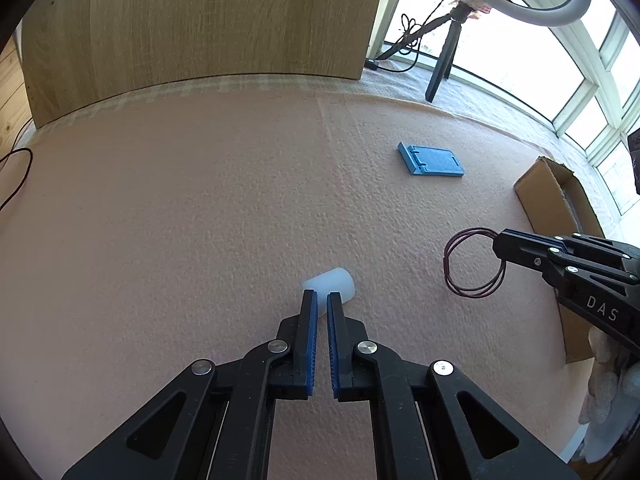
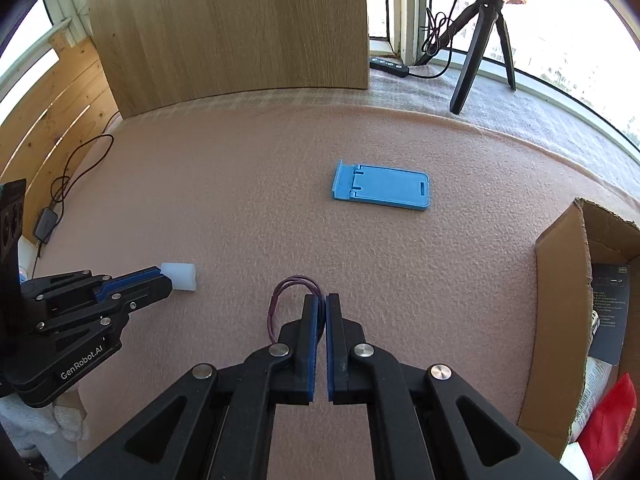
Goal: Organize objects
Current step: 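Carry the cylinder with the left tool while the right tool carries the band over the box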
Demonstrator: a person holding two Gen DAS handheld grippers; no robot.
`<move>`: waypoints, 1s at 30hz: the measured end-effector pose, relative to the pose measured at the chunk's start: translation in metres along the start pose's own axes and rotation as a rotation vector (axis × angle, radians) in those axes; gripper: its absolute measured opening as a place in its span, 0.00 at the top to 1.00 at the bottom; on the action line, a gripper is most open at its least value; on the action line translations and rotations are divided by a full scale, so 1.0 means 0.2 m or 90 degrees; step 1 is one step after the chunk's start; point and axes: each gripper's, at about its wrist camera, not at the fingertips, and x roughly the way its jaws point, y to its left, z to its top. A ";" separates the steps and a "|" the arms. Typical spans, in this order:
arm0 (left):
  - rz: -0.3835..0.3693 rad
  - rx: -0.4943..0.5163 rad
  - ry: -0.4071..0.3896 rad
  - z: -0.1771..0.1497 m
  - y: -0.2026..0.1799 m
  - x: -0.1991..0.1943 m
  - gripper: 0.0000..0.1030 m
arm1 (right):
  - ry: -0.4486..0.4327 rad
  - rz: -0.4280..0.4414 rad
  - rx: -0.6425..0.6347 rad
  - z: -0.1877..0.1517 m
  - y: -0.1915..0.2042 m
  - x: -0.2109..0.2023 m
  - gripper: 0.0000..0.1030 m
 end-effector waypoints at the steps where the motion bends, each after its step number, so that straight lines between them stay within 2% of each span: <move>1: -0.003 -0.002 0.001 0.00 0.00 0.00 0.96 | -0.005 0.002 0.005 0.00 -0.01 -0.02 0.97; 8: -0.013 -0.015 -0.023 0.00 0.01 -0.11 0.96 | -0.053 0.014 0.017 -0.03 -0.05 -0.21 0.97; 14: -0.028 0.001 -0.047 0.02 -0.08 -0.23 0.96 | -0.090 0.013 0.036 -0.08 -0.14 -0.38 0.97; 30: -0.101 0.128 -0.087 0.16 -0.73 -0.31 0.96 | -0.152 -0.042 0.116 -0.26 -0.54 -0.77 0.97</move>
